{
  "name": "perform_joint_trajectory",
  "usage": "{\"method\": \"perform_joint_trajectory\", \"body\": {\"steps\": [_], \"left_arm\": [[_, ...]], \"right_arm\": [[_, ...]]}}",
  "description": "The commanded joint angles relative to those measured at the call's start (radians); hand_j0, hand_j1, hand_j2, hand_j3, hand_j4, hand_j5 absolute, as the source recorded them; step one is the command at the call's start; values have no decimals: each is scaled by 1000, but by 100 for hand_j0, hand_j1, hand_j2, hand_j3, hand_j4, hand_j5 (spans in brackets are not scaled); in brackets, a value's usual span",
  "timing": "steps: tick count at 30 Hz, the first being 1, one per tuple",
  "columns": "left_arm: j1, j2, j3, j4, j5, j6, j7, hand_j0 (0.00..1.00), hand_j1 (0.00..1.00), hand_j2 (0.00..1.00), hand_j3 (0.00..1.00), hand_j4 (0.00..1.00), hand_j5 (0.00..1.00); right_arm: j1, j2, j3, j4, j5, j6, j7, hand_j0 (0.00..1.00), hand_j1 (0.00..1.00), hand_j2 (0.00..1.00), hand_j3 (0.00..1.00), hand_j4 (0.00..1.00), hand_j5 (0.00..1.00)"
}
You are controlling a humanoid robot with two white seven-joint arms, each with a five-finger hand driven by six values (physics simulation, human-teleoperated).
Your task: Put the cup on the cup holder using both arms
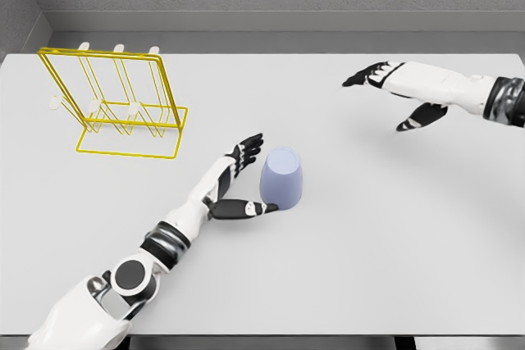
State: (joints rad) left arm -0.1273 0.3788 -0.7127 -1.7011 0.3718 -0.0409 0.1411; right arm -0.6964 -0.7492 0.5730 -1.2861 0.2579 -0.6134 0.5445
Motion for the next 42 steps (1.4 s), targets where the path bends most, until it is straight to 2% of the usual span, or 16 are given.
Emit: {"method": "perform_joint_trajectory", "body": {"steps": [1, 5, 8, 14, 28, 42], "left_arm": [[0, -3, -10, 1, -2, 1, 0, 100, 100, 100, 100, 100, 100], [-26, -17, -22, 21, -2, 4, 0, 100, 100, 100, 100, 100, 100], [-29, -27, -24, 28, -2, 15, 0, 100, 100, 100, 100, 100, 100], [-51, -54, -30, 64, -2, 24, 0, 100, 100, 100, 100, 100, 100], [-74, -87, -31, 106, -4, 36, -2, 100, 100, 100, 100, 100, 100], [-74, -106, -31, 109, -25, 36, -2, 100, 100, 100, 100, 100, 100]], "right_arm": [[0, -27, -5, 1, -6, 3, 0, 100, 100, 100, 100, 100, 100], [2, -30, -4, -2, -2, 3, 0, 100, 100, 100, 100, 100, 100], [3, -93, -4, 2, 6, 3, 5, 100, 100, 100, 100, 100, 100], [17, -144, -4, -4, 9, 3, 12, 100, 100, 100, 100, 100, 100], [49, -173, -4, -16, 9, 3, 12, 100, 100, 100, 100, 100, 100], [49, -164, -1, -10, 11, 3, 18, 100, 100, 100, 100, 100, 100]]}}
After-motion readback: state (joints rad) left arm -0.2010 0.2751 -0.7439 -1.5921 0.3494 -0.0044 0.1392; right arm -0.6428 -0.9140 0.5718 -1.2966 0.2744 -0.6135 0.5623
